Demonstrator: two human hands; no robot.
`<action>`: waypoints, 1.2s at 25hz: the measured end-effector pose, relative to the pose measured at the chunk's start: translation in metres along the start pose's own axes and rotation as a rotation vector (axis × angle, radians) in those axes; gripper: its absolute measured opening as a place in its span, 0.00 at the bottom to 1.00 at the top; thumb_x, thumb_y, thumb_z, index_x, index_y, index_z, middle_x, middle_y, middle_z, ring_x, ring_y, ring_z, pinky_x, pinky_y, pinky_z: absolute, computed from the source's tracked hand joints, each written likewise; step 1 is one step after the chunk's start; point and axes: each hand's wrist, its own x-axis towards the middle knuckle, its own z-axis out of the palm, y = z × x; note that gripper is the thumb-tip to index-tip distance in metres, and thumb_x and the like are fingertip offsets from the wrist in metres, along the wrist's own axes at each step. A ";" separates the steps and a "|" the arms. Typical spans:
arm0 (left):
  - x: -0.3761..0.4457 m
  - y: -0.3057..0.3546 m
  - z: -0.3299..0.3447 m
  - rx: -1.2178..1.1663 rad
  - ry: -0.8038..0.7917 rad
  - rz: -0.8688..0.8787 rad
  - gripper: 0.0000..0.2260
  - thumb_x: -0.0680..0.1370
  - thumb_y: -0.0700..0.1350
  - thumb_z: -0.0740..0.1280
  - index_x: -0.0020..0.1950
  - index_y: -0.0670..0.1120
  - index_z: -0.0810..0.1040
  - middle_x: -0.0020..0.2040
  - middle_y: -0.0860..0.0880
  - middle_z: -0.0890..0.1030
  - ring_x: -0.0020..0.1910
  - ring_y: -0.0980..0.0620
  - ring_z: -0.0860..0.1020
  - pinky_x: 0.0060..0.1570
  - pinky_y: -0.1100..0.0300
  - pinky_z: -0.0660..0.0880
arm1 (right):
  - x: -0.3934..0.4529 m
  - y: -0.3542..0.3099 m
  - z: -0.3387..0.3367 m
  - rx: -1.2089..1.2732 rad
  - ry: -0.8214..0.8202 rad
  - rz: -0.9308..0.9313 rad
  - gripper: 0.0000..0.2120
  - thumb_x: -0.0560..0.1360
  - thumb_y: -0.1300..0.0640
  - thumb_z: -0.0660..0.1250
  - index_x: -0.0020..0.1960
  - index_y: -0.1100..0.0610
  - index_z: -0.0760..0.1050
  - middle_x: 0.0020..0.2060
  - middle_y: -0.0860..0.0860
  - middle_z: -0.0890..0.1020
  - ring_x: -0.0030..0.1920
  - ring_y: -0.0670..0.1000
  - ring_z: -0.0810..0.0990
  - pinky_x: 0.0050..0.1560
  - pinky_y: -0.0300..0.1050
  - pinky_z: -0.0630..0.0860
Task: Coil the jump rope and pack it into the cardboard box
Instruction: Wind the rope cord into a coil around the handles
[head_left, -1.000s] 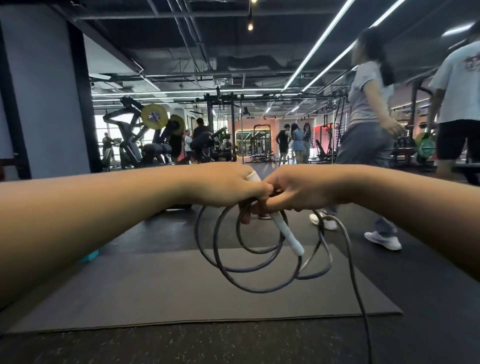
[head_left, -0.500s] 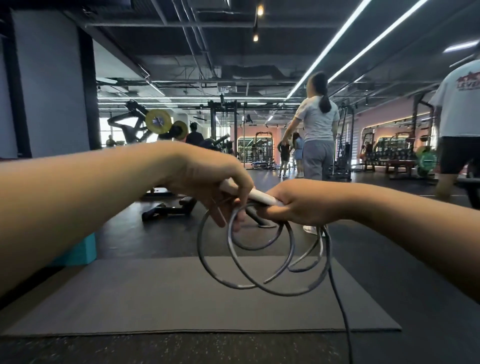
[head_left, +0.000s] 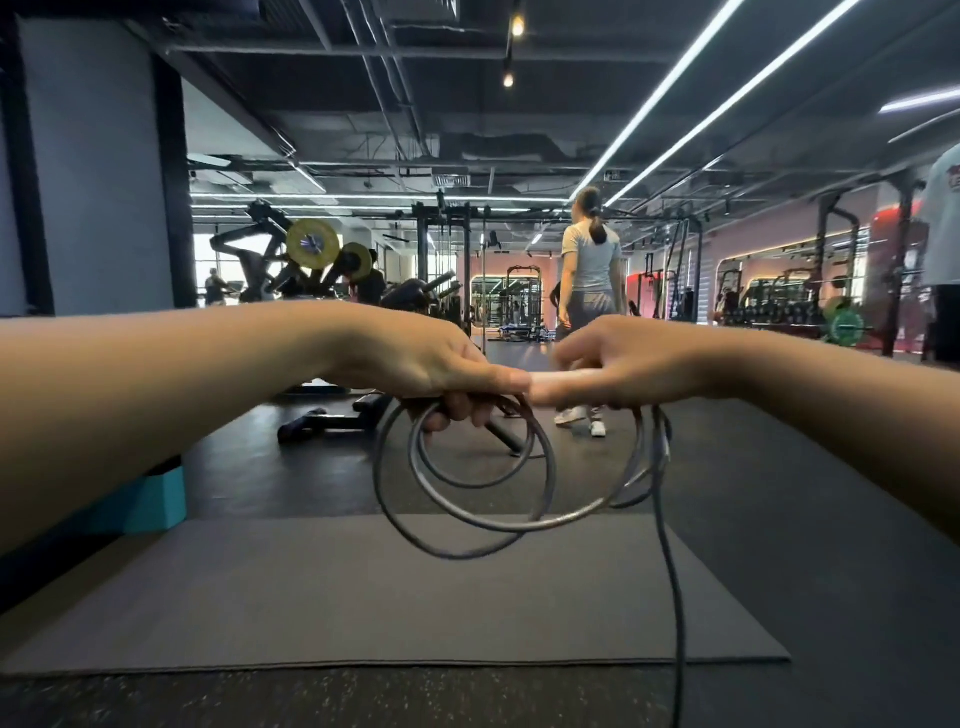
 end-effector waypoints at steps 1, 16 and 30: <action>-0.005 -0.007 -0.003 -0.003 -0.002 0.015 0.21 0.77 0.62 0.66 0.39 0.43 0.79 0.29 0.51 0.71 0.30 0.50 0.72 0.37 0.57 0.72 | -0.005 0.007 -0.006 0.088 0.009 0.053 0.24 0.74 0.34 0.67 0.42 0.55 0.80 0.26 0.41 0.75 0.27 0.41 0.70 0.32 0.36 0.65; -0.020 -0.071 -0.002 -0.772 0.384 0.103 0.23 0.78 0.61 0.64 0.56 0.40 0.75 0.34 0.52 0.66 0.27 0.58 0.61 0.23 0.69 0.65 | -0.010 0.067 0.023 0.242 -0.050 0.231 0.27 0.77 0.33 0.63 0.33 0.55 0.74 0.26 0.52 0.76 0.33 0.55 0.76 0.39 0.47 0.73; 0.051 0.006 0.074 -1.650 0.777 0.258 0.26 0.83 0.61 0.53 0.59 0.44 0.81 0.54 0.42 0.85 0.48 0.45 0.84 0.45 0.55 0.83 | 0.059 -0.027 0.118 1.446 0.598 -0.071 0.30 0.70 0.41 0.76 0.63 0.60 0.77 0.54 0.57 0.87 0.54 0.53 0.86 0.57 0.51 0.79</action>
